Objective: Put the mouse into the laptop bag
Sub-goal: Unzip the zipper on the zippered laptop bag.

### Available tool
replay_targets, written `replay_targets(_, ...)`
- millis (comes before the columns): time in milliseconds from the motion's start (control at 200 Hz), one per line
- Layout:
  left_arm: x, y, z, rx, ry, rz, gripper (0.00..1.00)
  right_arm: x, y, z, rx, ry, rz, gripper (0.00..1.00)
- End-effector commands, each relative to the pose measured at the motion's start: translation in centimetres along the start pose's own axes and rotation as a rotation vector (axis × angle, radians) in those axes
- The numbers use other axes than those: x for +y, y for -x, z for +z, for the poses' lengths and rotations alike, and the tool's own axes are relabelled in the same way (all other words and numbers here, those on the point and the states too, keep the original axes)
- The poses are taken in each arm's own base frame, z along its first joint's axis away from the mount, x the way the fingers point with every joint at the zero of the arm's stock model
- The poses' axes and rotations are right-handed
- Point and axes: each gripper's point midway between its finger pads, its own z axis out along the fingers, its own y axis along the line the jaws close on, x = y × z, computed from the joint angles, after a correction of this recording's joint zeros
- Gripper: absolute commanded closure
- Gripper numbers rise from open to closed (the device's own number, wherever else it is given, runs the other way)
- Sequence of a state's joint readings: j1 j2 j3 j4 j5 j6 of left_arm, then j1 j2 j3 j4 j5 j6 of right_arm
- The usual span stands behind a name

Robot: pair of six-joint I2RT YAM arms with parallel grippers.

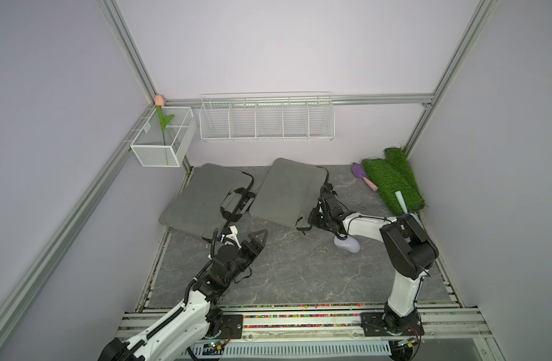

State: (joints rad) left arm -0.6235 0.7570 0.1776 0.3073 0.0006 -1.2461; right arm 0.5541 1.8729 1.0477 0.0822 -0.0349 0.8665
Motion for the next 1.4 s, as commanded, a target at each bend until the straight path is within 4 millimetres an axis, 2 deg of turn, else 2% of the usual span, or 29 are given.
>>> replay_targets(0, 1.8, 0.5, 0.5, -0.08, 0.019, -0.11, 0.06, 3.5, 0.3, -1.4, -0.031, 0.144, 0.087, 0.93)
replay_targets(155, 1.3, -0.2, 2.1, -0.043, 0.046, -0.106, 0.05, 5.5, -0.5, -2.2, -0.008, 0.21, 0.109, 0.93)
replay_targets(415, 0.5, -0.9, 4.0, -0.056, -0.033, -0.132, 0.07, 8.1, -2.0, -3.6, -0.004, 0.269, 0.079, 0.93)
replay_targets(485, 1.1, -1.5, 4.4, -0.052, 0.008, -0.111, 0.07, 8.6, -2.5, -3.8, 0.002, 0.286, 0.077, 0.93)
replay_targets(495, -0.1, -1.2, 4.7, -0.059, -0.017, -0.112, 0.07, 8.7, -2.5, -3.9, 0.002, 0.287, 0.075, 0.93)
replay_targets(505, -0.5, -1.2, 4.8, -0.061, -0.025, -0.111, 0.07, 8.8, -2.6, -3.9, 0.002, 0.288, 0.075, 0.93)
replay_targets(685, -1.2, -1.6, 4.8, -0.076, -0.049, -0.103, 0.05, 10.1, -4.6, -4.1, 0.029, 0.32, 0.061, 0.93)
replay_targets(885, -0.4, -2.8, 5.7, -0.031, -0.052, -0.15, 0.04, 11.5, -5.9, -4.3, 0.051, 0.363, 0.058, 0.93)
replay_targets(1095, 0.6, -3.7, 6.9, -0.009, -0.081, -0.184, 0.05, 12.7, -5.9, -6.1, 0.039, 0.395, 0.02, 0.93)
replay_targets(1220, -0.5, -4.3, 7.8, 0.019, -0.176, -0.189, 0.09, 13.2, -6.2, -6.3, 0.064, 0.448, 0.036, 0.93)
replay_targets(1395, 2.5, -4.6, 8.9, 0.015, -0.114, -0.223, 0.11, 13.5, -6.3, -7.4, 0.07, 0.471, 0.021, 0.93)
